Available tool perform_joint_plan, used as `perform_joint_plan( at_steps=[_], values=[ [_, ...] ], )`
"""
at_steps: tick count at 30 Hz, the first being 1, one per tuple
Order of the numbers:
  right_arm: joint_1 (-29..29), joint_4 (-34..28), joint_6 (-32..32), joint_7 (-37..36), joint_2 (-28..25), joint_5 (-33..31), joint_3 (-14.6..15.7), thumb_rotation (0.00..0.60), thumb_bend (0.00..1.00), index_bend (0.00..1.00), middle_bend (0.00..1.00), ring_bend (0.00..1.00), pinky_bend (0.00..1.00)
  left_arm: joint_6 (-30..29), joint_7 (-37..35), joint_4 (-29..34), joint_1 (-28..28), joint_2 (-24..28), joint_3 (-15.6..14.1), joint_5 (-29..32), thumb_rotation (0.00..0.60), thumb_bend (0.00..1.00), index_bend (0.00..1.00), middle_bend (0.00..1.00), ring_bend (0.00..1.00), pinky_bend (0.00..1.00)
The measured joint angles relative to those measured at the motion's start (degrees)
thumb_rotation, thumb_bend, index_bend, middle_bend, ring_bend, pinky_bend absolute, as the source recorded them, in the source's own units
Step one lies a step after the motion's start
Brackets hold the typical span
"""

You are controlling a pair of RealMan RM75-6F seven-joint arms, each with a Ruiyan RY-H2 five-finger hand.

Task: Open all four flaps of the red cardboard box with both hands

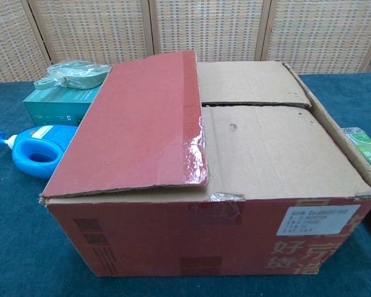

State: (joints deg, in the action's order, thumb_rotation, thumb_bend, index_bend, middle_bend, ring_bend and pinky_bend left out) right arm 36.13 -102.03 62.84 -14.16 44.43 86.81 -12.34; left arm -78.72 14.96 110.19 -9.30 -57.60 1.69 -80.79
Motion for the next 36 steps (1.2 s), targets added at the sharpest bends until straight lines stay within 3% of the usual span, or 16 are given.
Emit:
perform_joint_plan(
  at_steps=[5,14,21,23,28,31,36],
  values=[
    [-0.9,0.7,0.4,0.0,0.3,-0.1,0.5,0.6,1.0,0.38,0.45,0.08,0.0,0.4,0.7,0.0,-0.7,0.8,0.1,-1.0,0.584,0.33,0.12,0.0,0.0,0.0],
    [-3.9,0.6,2.3,4.4,2.3,-3.7,1.6,0.6,0.96,0.16,0.2,0.0,0.0,3.0,0.4,0.5,-4.0,4.8,1.3,-4.3,0.584,0.33,0.11,0.0,0.0,0.0],
    [-7.3,-0.3,5.2,10.0,4.9,-8.1,2.5,0.6,0.93,0.05,0.05,0.0,0.0,8.3,-5.2,1.2,-8.4,8.6,2.8,-6.3,0.585,0.35,0.05,0.0,0.0,0.0],
    [-8.3,-0.7,6.3,11.4,5.7,-9.1,2.7,0.6,0.93,0.03,0.03,0.0,0.0,10.6,-7.0,1.2,-10.2,9.9,3.3,-7.1,0.585,0.4,0.04,0.0,0.0,0.0],
    [-10.6,-1.8,8.8,14.8,7.2,-11.1,3.4,0.6,0.94,0.0,0.01,0.0,0.0,16.3,-9.6,1.4,-15.3,13.2,4.7,-9.5,0.584,0.76,0.03,0.0,0.0,0.0],
    [-12.0,-2.3,10.4,16.4,8.4,-11.7,3.8,0.6,0.96,0.0,0.0,0.0,0.0,19.2,-12.2,1.8,-18.1,14.7,5.5,-11.0,0.584,0.9,0.03,0.0,0.0,0.0],
    [-13.5,-2.6,11.7,17.6,10.3,-12.1,4.6,0.6,0.97,0.0,0.0,0.0,0.0,24.7,-17.1,1.9,-23.7,16.5,7.0,-13.3,0.582,1.0,0.03,0.0,0.0,0.0]
  ],
)
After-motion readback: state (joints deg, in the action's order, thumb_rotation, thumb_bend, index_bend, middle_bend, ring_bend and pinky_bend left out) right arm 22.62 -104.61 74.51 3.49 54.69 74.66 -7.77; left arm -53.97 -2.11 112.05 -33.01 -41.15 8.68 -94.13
